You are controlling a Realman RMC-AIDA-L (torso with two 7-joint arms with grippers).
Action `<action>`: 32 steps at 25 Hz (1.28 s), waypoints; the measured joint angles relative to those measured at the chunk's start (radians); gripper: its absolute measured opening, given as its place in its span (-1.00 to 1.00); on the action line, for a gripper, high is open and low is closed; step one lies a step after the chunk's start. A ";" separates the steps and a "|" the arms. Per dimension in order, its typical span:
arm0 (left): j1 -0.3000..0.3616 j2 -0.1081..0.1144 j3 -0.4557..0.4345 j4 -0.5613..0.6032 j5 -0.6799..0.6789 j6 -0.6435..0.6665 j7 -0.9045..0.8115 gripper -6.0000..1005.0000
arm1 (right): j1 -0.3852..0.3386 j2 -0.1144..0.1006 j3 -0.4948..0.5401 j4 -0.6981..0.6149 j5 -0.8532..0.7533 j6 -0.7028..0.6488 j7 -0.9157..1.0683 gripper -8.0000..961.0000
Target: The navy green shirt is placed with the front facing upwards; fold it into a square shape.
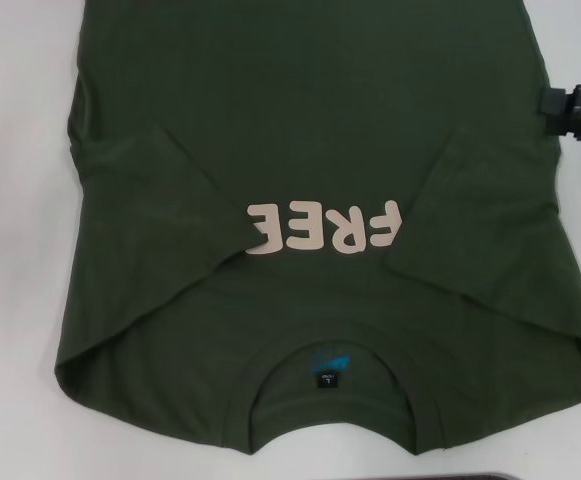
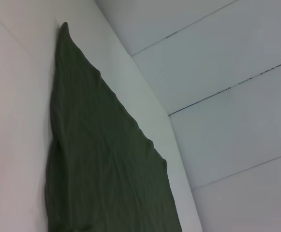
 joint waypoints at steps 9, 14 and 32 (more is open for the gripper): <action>0.017 0.010 0.023 0.018 0.006 0.029 -0.014 0.58 | 0.008 -0.001 -0.023 -0.002 0.003 -0.041 0.014 0.90; 0.034 0.018 0.031 0.080 0.094 0.113 -0.084 0.58 | -0.012 -0.012 -0.025 -0.061 0.001 -0.103 0.027 0.82; 0.122 -0.037 0.130 0.097 0.171 0.191 -0.112 0.57 | -0.050 -0.008 -0.027 -0.106 -0.041 -0.042 0.039 0.74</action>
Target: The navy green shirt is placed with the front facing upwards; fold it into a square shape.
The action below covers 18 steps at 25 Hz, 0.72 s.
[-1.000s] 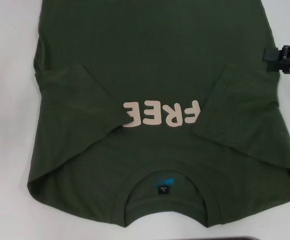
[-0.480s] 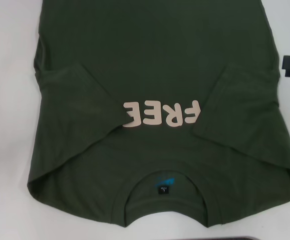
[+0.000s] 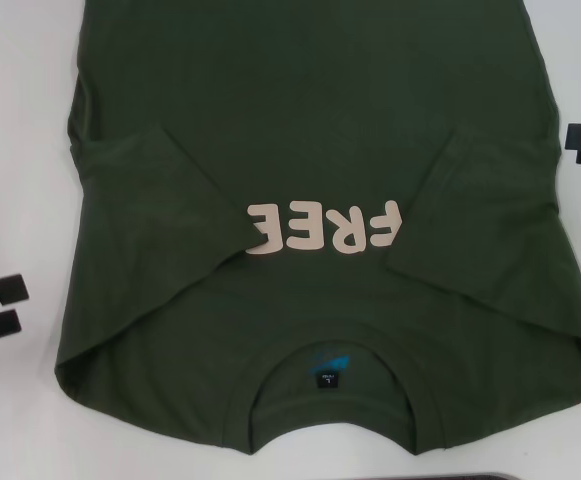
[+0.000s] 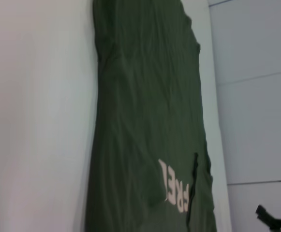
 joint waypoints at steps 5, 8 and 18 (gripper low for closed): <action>0.011 -0.007 0.008 -0.017 0.043 -0.032 0.007 0.57 | 0.003 0.002 0.000 0.000 0.000 0.000 0.001 0.74; 0.016 -0.011 0.009 -0.026 0.064 -0.041 0.021 0.56 | 0.003 0.002 0.001 0.000 0.000 0.000 0.005 0.74; 0.009 -0.013 0.013 -0.084 0.119 -0.085 0.048 0.55 | 0.002 0.002 0.002 0.000 0.000 0.000 0.007 0.74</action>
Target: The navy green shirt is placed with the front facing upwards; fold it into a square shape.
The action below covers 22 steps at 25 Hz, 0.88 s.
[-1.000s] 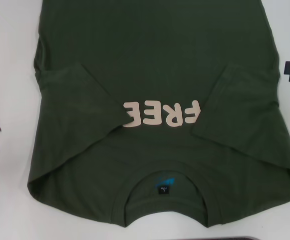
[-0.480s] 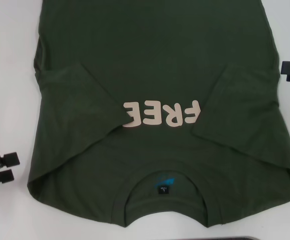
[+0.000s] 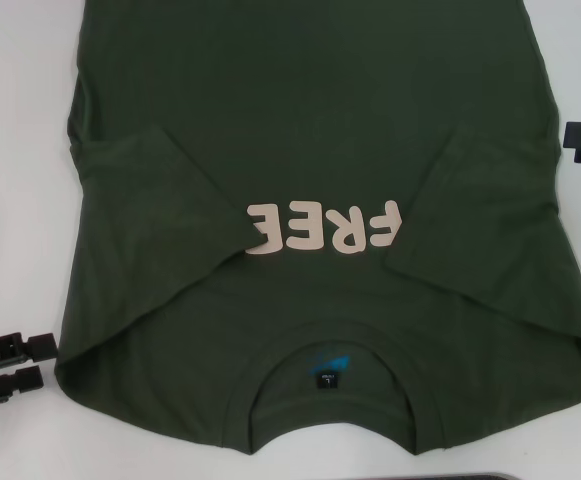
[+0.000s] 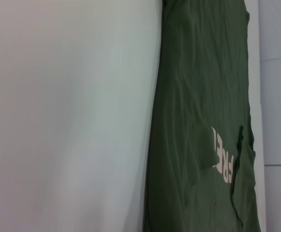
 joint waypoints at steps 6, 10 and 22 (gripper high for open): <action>-0.005 -0.002 0.000 -0.010 0.001 -0.015 0.006 0.55 | -0.001 0.002 -0.002 0.001 0.000 0.000 0.000 0.74; -0.009 -0.004 0.000 -0.012 0.016 -0.025 0.006 0.55 | -0.003 0.003 -0.001 0.002 0.000 -0.002 0.000 0.74; -0.026 -0.016 0.024 -0.022 0.024 -0.047 0.009 0.55 | -0.005 0.003 0.000 0.005 0.000 -0.006 0.000 0.74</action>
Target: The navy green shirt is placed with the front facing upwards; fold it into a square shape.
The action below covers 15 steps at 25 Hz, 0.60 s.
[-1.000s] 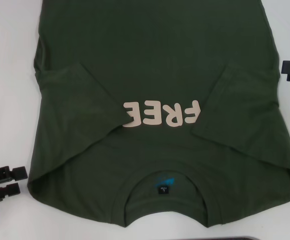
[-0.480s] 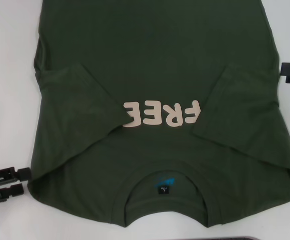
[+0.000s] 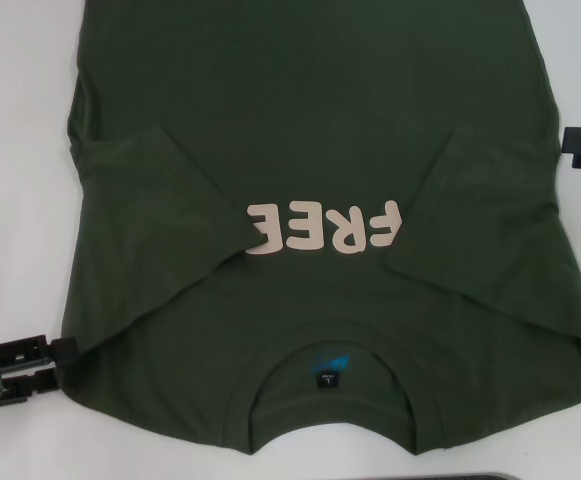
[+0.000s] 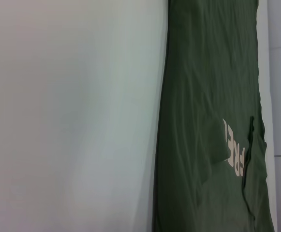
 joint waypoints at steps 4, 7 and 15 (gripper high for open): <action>-0.005 0.000 0.004 -0.009 0.000 -0.012 0.000 0.55 | -0.002 0.000 0.003 0.000 0.000 0.000 0.000 0.74; -0.011 0.000 0.010 -0.016 0.000 -0.018 0.000 0.55 | -0.003 0.000 0.005 0.001 0.000 0.000 0.000 0.74; -0.037 -0.001 0.017 -0.044 0.001 -0.040 0.000 0.55 | 0.002 0.000 0.002 0.004 0.000 0.000 0.000 0.74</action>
